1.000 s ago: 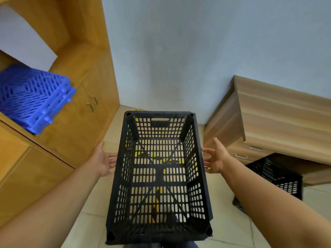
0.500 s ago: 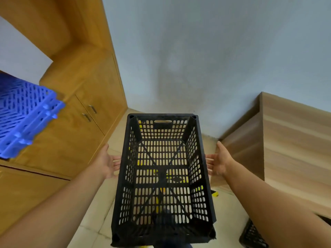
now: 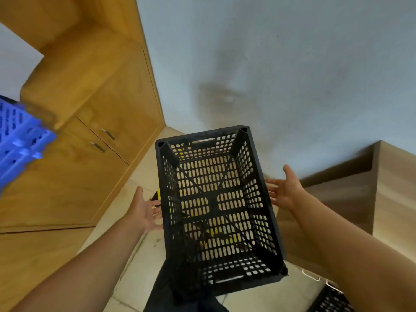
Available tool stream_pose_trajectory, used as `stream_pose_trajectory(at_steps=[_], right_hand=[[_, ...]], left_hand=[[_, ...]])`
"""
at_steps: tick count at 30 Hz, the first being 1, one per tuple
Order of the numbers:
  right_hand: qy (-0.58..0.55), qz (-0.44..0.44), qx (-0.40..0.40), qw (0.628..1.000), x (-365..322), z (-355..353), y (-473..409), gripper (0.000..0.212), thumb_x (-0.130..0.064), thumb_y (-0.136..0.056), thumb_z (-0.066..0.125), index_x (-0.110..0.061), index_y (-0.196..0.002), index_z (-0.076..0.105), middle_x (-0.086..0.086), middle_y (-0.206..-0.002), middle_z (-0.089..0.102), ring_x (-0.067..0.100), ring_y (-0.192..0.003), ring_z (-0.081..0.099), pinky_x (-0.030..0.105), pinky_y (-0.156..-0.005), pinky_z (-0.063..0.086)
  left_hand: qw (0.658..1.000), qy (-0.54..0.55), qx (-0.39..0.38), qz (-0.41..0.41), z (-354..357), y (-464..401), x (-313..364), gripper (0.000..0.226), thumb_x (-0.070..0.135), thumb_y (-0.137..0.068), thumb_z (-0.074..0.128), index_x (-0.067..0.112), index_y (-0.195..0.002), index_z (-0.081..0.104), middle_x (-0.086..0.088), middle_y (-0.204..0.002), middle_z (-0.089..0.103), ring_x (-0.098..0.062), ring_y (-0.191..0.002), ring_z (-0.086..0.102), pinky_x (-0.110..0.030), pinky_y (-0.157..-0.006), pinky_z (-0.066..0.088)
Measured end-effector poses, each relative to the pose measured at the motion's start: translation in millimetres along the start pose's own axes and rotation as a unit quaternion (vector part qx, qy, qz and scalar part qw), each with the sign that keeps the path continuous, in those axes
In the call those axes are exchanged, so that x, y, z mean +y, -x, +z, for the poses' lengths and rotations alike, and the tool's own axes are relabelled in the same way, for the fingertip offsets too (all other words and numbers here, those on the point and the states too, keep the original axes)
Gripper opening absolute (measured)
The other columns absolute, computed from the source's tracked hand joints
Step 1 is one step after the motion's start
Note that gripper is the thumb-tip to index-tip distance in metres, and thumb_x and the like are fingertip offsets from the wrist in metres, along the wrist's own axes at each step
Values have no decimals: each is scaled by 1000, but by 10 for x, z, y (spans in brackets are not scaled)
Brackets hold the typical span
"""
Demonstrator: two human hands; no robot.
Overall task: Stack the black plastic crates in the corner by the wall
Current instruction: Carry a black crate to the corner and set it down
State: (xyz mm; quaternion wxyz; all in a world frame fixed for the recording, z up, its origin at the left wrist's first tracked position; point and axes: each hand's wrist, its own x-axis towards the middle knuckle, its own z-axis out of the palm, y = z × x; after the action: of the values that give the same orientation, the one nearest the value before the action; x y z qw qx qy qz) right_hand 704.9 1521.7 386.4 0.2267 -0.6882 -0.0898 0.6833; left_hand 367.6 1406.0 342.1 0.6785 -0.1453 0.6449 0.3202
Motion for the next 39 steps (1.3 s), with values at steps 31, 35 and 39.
stream_pose_trajectory(at_steps=[31,35,39], right_hand=[[206,14,-74,976,-652,948,-4430,96,-73,-86,3,-1,-141,35,21,-130,52,35,-120,49,46,-106,37],[218,-6,-71,973,-716,999,-4677,91,-68,-90,3,1,-141,32,16,-111,57,28,-96,56,37,-70,46],[209,-24,-69,975,-751,1022,-4885,91,-69,-89,3,-3,-142,34,14,-107,58,26,-98,55,36,-71,45]], left_hand=[[957,260,79,-103,750,-3631,-291,76,64,-92,16,8,-138,40,-14,-144,42,-34,-131,42,-58,-97,34],[941,315,58,-110,907,-3811,-395,77,65,-91,19,9,-139,39,-16,-139,47,-35,-128,44,-62,-97,33],[930,347,40,-113,1031,-3906,-432,77,65,-91,21,7,-139,37,-19,-144,42,-39,-132,38,-66,-108,23]])
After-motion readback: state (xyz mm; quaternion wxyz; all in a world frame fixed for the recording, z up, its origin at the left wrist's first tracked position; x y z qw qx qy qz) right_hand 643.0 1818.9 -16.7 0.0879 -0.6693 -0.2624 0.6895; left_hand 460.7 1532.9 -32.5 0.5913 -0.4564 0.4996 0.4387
